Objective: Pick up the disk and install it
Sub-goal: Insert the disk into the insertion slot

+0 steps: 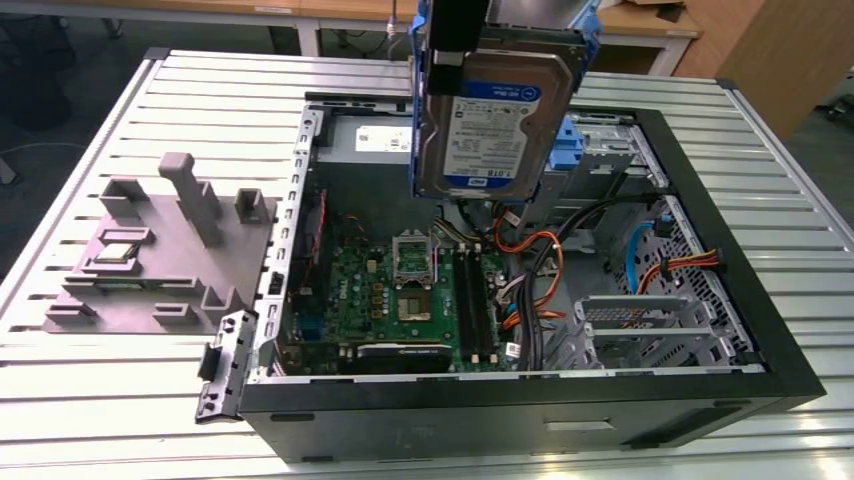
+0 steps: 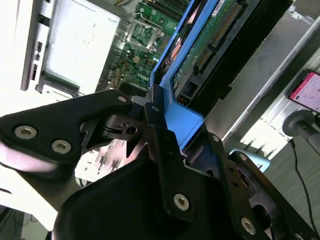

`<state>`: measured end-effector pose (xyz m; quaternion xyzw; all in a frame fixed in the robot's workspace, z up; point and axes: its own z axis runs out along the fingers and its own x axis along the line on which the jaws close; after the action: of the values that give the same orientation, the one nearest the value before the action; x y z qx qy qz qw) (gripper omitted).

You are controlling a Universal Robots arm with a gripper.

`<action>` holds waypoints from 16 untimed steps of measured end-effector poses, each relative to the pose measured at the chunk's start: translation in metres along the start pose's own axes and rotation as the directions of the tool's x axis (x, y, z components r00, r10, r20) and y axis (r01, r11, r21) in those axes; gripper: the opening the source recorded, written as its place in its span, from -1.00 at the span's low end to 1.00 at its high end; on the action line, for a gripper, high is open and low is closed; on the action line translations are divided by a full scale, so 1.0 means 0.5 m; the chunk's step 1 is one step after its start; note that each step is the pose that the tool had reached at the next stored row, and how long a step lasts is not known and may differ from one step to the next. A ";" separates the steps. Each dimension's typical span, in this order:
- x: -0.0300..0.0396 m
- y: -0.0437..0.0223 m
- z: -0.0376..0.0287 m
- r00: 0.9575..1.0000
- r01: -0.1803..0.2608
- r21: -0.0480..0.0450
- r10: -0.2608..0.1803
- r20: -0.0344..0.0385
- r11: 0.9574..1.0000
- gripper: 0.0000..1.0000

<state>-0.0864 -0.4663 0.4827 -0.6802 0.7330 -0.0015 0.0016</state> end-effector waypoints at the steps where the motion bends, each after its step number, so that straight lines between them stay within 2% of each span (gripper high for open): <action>1: 0.007 -0.001 0.000 1.000 0.000 0.000 0.000 0.000 1.000 -0.26; 5: 0.019 -0.007 0.000 1.000 0.000 0.000 0.000 -0.001 1.000 -0.26; 11: 0.018 -0.042 0.001 1.000 0.000 0.000 0.000 -0.001 1.000 -0.26; 14: 0.019 -0.046 0.001 1.000 0.000 0.000 0.000 -0.002 1.000 -0.26; 16: 0.024 -0.046 0.002 1.000 0.000 0.000 0.000 -0.002 1.000 -0.26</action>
<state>-0.0642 -0.4801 0.4816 -0.6802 0.7330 -0.0021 0.0010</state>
